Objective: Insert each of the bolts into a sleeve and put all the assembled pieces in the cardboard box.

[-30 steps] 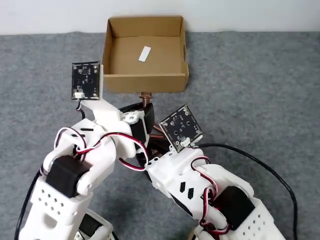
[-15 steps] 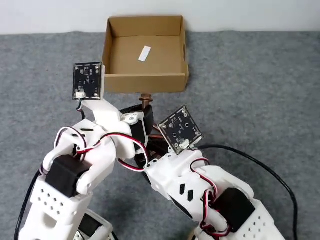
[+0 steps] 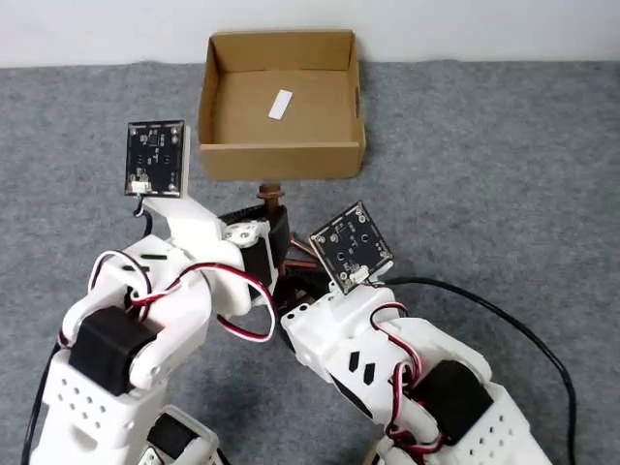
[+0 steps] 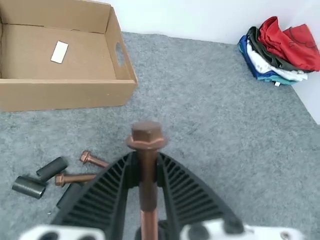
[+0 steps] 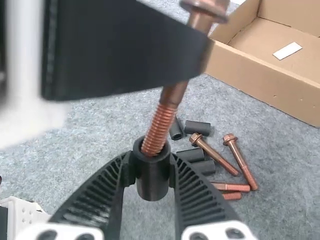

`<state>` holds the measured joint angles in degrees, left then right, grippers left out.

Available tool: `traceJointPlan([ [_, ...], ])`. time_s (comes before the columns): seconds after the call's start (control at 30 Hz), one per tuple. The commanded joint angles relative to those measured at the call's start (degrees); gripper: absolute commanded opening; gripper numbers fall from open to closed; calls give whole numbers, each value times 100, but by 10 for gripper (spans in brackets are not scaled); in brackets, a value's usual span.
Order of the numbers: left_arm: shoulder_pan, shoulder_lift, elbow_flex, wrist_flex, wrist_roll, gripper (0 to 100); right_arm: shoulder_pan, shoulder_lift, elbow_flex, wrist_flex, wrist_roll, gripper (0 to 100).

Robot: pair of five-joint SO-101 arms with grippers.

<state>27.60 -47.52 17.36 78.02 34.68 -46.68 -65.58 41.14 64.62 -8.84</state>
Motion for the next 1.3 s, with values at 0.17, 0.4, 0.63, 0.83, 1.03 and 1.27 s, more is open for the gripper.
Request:
traceJointPlan([
  [0.17,44,-105,-242,580,-220,5,119,-92,-484,-110,53,8],
  [0.4,44,-97,-462,826,-220,5,119,-84,-484,-127,44,8],
  [0.63,440,-97,-101,1020,-589,7,119,-84,-484,-154,53,8],
  [0.83,563,-97,-4,1521,-624,47,119,-92,-492,-154,62,8],
  [1.03,536,-97,-13,1820,-589,256,119,-92,-492,-154,62,8],
  [1.27,527,-97,-40,1899,-431,295,119,-92,-492,-154,62,8],
])
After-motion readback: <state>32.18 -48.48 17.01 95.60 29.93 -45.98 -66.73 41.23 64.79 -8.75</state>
